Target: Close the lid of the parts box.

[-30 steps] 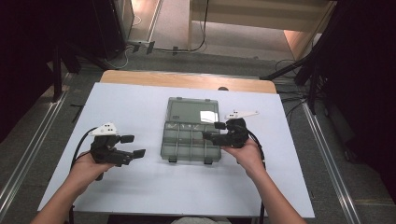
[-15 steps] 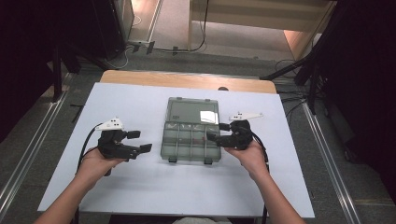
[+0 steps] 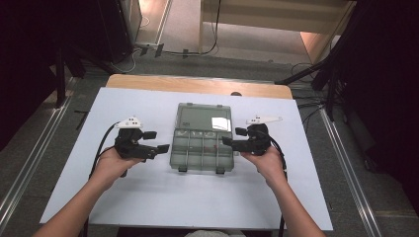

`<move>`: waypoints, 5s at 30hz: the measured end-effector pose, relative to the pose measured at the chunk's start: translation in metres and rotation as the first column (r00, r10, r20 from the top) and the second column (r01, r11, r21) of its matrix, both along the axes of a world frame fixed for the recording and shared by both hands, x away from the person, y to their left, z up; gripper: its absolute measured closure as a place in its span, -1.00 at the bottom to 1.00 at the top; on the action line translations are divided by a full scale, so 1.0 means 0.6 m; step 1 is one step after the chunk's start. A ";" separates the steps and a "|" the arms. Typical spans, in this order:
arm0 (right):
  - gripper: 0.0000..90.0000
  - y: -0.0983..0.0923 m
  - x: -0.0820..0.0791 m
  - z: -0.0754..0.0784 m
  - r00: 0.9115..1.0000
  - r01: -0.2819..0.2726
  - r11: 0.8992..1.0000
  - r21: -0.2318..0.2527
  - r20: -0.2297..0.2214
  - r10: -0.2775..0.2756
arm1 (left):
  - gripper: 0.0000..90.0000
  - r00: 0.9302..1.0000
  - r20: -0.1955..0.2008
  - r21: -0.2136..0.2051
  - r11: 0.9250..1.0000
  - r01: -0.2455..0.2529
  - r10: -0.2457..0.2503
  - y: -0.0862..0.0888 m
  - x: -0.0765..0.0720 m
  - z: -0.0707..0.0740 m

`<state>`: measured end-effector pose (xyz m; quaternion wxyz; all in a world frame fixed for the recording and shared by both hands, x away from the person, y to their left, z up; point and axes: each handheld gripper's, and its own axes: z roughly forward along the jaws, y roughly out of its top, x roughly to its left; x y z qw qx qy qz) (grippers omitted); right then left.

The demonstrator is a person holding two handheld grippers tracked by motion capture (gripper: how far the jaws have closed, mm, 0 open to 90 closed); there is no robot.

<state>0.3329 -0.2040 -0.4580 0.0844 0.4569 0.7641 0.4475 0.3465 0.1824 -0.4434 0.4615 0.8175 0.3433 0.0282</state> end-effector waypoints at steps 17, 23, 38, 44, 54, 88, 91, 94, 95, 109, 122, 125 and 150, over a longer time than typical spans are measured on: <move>-0.36 -0.002 0.040 0.005 1.000 0.019 0.999 -0.028 -0.006 -0.019 | -0.56 0.999 -0.014 0.028 0.998 -0.049 0.049 -0.019 0.053 0.006; -0.35 -0.009 0.057 0.004 0.999 0.039 0.999 -0.022 -0.016 -0.039 | -0.39 0.997 -0.009 0.021 0.997 -0.077 0.077 -0.027 0.075 0.005; -0.32 0.002 0.099 -0.025 0.996 0.074 0.996 -0.044 -0.049 -0.076 | -0.39 0.990 -0.037 0.046 0.989 -0.138 0.140 -0.061 0.132 -0.014; -0.32 0.009 0.111 -0.031 0.993 0.109 0.992 -0.059 -0.048 -0.112 | -0.39 0.987 -0.044 0.062 0.986 -0.153 0.156 -0.088 0.144 -0.030; -0.30 0.015 0.121 -0.052 0.987 0.147 0.984 -0.103 -0.057 -0.153 | -0.39 0.980 -0.051 0.089 0.978 -0.189 0.194 -0.100 0.156 -0.058; -0.17 0.005 0.134 -0.088 0.969 0.168 0.986 0.005 -0.183 -0.164 | -0.21 0.946 -0.174 0.069 0.961 -0.266 0.274 -0.116 0.176 -0.097; -0.15 0.005 0.134 -0.088 0.969 0.170 0.985 0.002 -0.184 -0.167 | -0.21 0.943 -0.184 0.067 0.961 -0.269 0.277 -0.115 0.177 -0.097; -0.15 0.005 0.135 -0.089 0.966 0.174 0.985 0.011 -0.195 -0.168 | -0.21 0.940 -0.192 0.060 0.960 -0.274 0.281 -0.114 0.178 -0.097; -0.14 0.004 0.135 -0.090 0.966 0.174 0.985 0.013 -0.196 -0.168 | -0.21 0.940 -0.193 0.061 0.960 -0.274 0.281 -0.114 0.178 -0.097; -0.07 -0.010 0.139 -0.096 0.952 0.165 0.980 0.107 -0.276 -0.130 | -0.21 0.940 -0.190 0.061 0.959 -0.275 0.282 -0.116 0.178 -0.098; -0.08 0.004 0.139 -0.093 0.969 0.152 0.987 0.059 -0.205 -0.137 | -0.05 0.934 -0.235 -0.010 0.960 -0.281 0.271 -0.112 0.184 -0.101; -0.04 0.003 0.139 -0.092 0.970 0.159 0.985 0.069 -0.198 -0.143 | -0.04 0.942 -0.205 -0.006 0.962 -0.273 0.266 -0.113 0.182 -0.099; 0.39 -0.012 0.133 -0.072 0.979 0.166 0.983 0.077 -0.133 -0.155 | 0.21 0.952 -0.171 -0.014 0.966 -0.260 0.253 -0.107 0.191 -0.068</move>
